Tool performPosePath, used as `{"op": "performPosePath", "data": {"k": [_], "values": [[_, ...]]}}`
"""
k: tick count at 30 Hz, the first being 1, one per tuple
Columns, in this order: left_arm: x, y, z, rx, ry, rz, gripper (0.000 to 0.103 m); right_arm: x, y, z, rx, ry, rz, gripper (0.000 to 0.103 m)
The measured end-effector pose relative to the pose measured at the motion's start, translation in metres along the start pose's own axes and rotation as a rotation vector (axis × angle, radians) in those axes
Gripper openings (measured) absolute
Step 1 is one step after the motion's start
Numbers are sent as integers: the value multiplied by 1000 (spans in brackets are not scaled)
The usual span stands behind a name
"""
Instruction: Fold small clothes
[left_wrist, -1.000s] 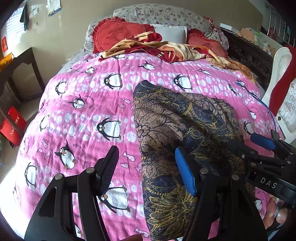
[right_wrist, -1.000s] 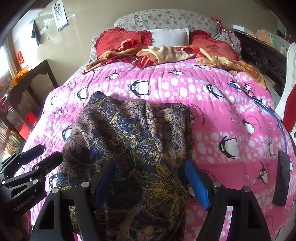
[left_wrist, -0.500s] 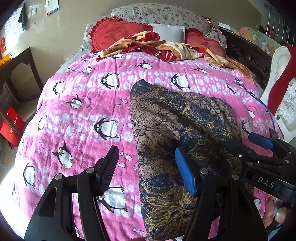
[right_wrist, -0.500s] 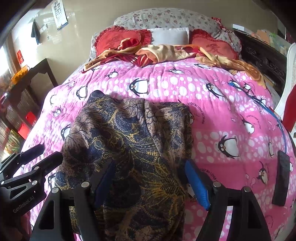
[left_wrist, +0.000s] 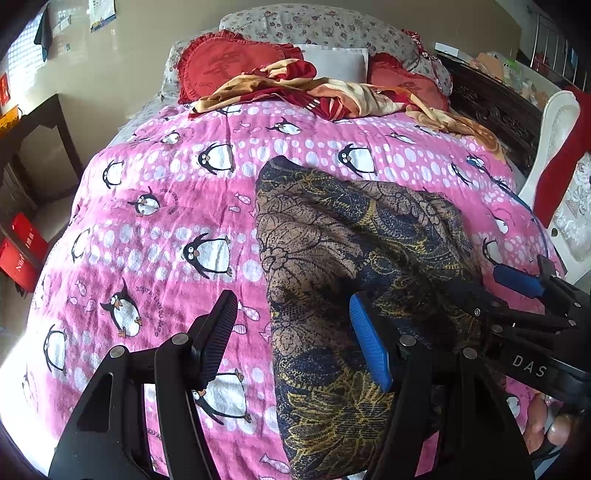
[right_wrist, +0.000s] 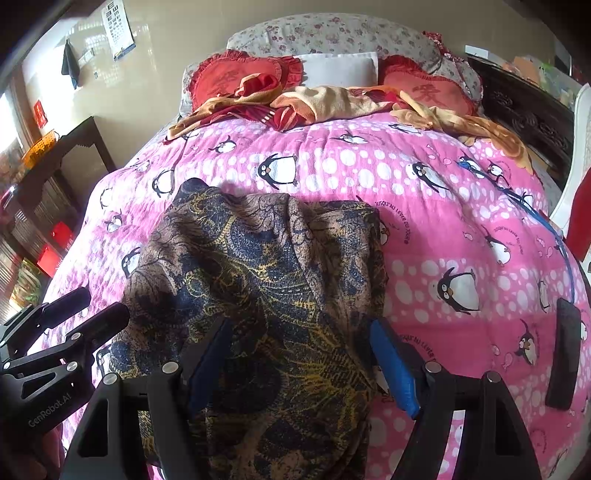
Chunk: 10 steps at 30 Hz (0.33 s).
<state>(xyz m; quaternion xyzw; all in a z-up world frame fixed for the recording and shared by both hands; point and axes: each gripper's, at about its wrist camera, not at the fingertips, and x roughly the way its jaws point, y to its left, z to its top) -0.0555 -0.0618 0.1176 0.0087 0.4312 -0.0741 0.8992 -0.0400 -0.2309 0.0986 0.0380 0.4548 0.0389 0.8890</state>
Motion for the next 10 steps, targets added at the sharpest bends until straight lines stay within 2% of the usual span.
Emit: {"op": "performPosePath", "data": {"k": [10], "values": [[5, 8, 2, 4, -3, -9, 64, 4, 0, 0, -2, 11, 3, 75]]}}
